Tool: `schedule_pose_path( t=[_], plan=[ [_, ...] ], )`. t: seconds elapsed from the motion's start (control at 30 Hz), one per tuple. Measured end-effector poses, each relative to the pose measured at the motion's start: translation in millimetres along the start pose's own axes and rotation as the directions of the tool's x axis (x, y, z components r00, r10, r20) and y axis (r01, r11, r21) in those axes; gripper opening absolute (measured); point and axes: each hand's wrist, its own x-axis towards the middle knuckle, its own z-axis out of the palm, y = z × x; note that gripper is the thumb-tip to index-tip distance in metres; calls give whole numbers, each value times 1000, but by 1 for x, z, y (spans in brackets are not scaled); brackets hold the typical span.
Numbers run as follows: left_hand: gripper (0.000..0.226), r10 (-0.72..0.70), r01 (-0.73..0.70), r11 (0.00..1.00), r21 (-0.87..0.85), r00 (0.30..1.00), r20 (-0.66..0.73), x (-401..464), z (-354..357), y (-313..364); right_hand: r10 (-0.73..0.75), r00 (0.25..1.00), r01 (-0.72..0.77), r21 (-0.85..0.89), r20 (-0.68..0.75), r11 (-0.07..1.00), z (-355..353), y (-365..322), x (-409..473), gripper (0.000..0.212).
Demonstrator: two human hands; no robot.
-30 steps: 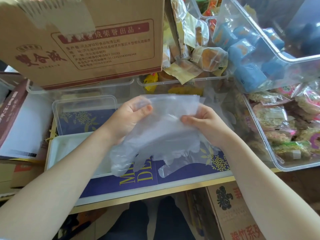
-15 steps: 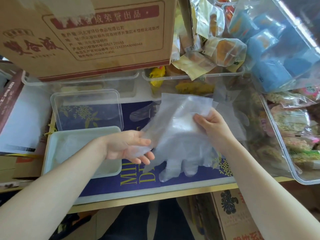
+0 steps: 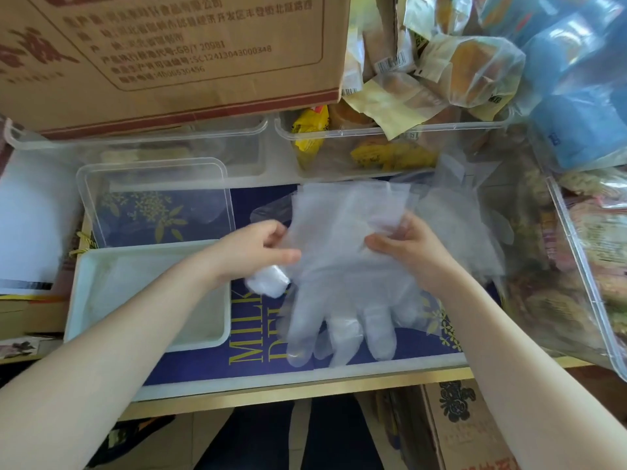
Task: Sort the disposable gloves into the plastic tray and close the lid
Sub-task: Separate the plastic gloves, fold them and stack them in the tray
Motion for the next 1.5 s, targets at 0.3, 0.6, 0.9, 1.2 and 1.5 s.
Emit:
schedule_pose_path(
  t=[0.3,0.6,0.9,1.2,1.5],
  plan=[
    [19,63,-95,990,-107,961,-268,16,18,6,16,999,-20,99,39,995,-8,-6,1,21],
    [25,41,-124,949,-290,961,-275,19,27,2,-34,995,35,-2,95,999,-12,4,2,23],
    [16,54,-88,918,-386,994,-97,13,23,7,-32,988,18,99,148,995,-23,-12,-12,23],
    [22,501,-297,787,540,819,-280,10,30,-3,-95,963,-67,-568,-252,820,-27,12,-9,65],
    [33,602,-588,796,146,793,-89,-12,18,5,-84,988,97,-91,133,991,-24,-16,-24,69]
  ],
)
